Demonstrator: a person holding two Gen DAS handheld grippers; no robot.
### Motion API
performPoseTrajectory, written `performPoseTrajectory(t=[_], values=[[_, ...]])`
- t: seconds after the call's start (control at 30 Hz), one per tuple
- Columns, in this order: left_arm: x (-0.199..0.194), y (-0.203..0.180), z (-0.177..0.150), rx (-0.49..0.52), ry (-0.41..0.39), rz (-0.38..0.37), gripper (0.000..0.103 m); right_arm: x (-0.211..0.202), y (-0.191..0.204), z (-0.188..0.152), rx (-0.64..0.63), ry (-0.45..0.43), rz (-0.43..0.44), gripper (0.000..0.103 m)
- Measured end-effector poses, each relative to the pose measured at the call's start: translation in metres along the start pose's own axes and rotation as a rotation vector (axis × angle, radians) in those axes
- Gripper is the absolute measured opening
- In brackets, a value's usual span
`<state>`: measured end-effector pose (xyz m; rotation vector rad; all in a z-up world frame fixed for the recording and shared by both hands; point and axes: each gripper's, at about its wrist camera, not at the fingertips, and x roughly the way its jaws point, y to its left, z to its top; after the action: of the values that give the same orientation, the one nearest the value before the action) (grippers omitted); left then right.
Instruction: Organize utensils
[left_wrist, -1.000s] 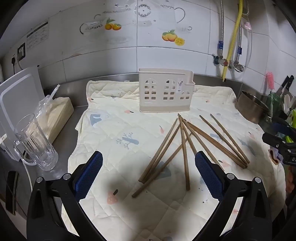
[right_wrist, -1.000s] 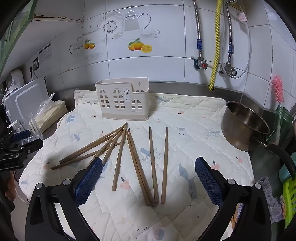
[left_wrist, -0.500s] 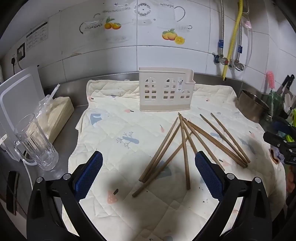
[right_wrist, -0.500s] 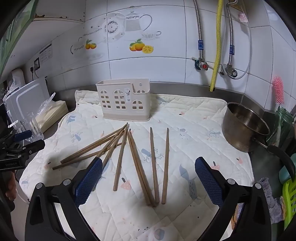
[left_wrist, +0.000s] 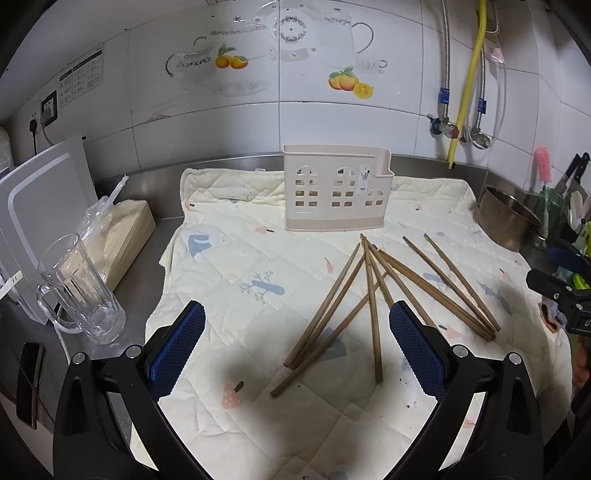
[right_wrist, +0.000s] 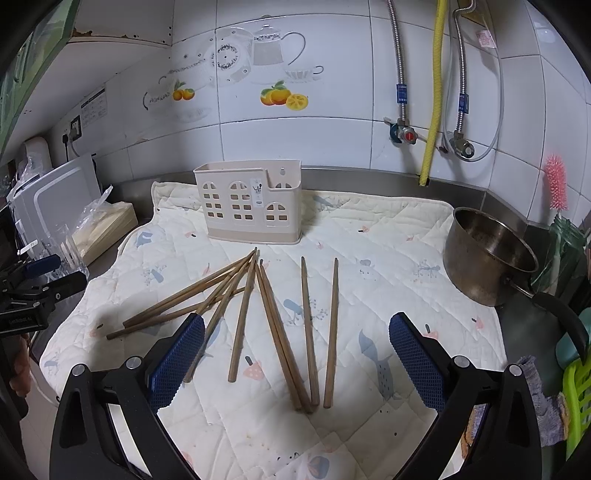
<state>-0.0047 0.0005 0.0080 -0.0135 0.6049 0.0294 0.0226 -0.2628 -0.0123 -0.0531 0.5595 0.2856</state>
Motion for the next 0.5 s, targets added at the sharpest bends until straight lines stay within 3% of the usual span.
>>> performPoseTrajectory(t=[0.5], values=[[-0.0076, -0.001, 0.0021, 0.001, -0.018, 0.007, 0.098, -0.004, 0.0009, 0.0, -0.001, -0.012, 0.004, 0.097]])
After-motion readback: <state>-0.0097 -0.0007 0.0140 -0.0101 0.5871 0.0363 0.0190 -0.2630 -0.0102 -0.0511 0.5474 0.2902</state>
